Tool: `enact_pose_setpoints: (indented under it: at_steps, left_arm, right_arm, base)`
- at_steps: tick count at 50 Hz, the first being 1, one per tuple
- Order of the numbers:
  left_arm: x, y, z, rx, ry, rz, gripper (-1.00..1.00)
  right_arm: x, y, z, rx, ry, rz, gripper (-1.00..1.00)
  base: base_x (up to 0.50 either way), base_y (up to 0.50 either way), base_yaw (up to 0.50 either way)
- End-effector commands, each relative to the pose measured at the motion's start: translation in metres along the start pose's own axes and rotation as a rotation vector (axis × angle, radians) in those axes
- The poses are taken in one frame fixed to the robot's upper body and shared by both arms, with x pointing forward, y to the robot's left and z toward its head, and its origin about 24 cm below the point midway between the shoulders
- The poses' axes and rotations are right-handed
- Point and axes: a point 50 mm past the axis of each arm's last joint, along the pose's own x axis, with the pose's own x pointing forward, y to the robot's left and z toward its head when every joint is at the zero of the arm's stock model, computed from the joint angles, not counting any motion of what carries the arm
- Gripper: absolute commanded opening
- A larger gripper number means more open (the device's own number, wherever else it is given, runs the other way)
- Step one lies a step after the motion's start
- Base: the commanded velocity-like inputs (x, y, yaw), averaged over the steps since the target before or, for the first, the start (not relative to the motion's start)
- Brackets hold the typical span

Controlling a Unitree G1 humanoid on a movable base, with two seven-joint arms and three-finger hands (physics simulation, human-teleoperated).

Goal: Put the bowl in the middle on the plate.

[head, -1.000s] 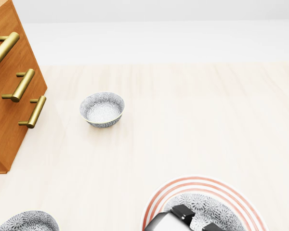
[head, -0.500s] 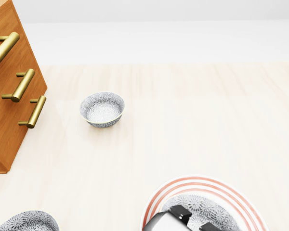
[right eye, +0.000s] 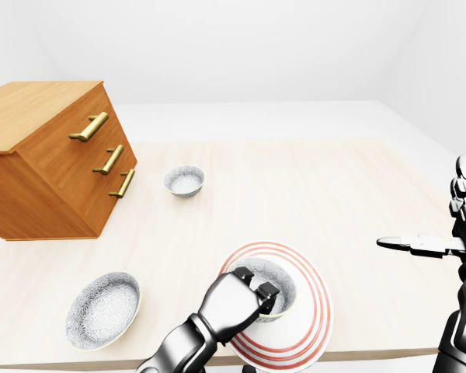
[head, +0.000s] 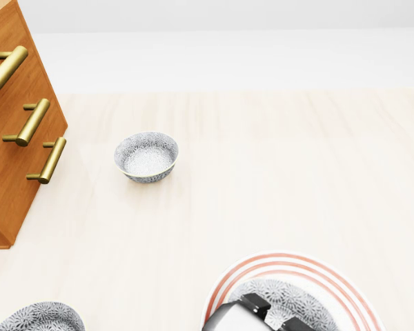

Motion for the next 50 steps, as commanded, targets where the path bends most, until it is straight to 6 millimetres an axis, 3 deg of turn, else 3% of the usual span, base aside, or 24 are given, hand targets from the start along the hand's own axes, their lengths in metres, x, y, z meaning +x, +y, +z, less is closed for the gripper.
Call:
enact_pose_setpoints:
  at_steps: [1, 50]
  left_arm:
    - [0.0001, 0.0034, 0.0003, -0.020, -0.005, 0.036, -1.00]
    - [0.0091, 0.0004, -0.0015, -0.047, 0.000, 0.065, -1.00]
  right_arm:
    - [0.0006, 0.0005, -0.0013, 0.003, 0.005, 0.000, 1.00]
    - [0.0004, 0.0006, -0.0023, 0.002, 0.010, 0.002, 1.00]
  base:
    - [0.00, 0.00, 0.00]
    - [0.00, 0.00, 0.00]
